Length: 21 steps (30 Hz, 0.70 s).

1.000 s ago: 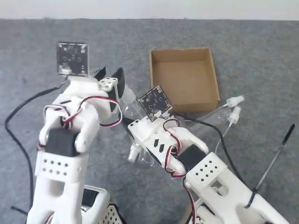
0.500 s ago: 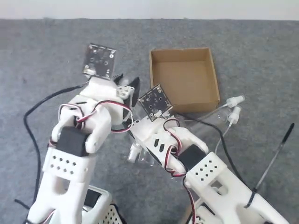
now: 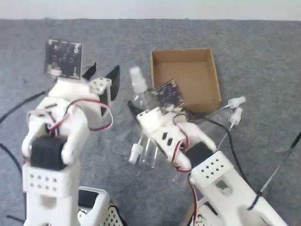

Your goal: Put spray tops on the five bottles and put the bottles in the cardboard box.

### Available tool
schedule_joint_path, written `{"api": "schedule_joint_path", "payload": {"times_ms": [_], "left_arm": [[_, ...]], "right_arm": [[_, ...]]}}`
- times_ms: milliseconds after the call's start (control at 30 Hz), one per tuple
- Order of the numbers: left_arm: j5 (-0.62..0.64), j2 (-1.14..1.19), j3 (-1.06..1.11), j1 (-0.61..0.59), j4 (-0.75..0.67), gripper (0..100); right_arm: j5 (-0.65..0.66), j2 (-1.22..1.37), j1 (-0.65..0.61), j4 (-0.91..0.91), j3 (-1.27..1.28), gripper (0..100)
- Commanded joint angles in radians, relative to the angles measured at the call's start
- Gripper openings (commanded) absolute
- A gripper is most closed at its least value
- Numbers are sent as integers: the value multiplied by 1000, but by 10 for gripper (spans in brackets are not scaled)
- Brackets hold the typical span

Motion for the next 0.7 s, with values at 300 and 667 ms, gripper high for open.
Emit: {"api": "schedule_joint_path", "payload": {"times_ms": [300,667], "left_arm": [[-5,-534,713,58,-315,174],[-51,-658,857,198,-348,219]], "right_arm": [[-6,116,130,74,-394,6],[-9,406,65,283,-721,6]]}}
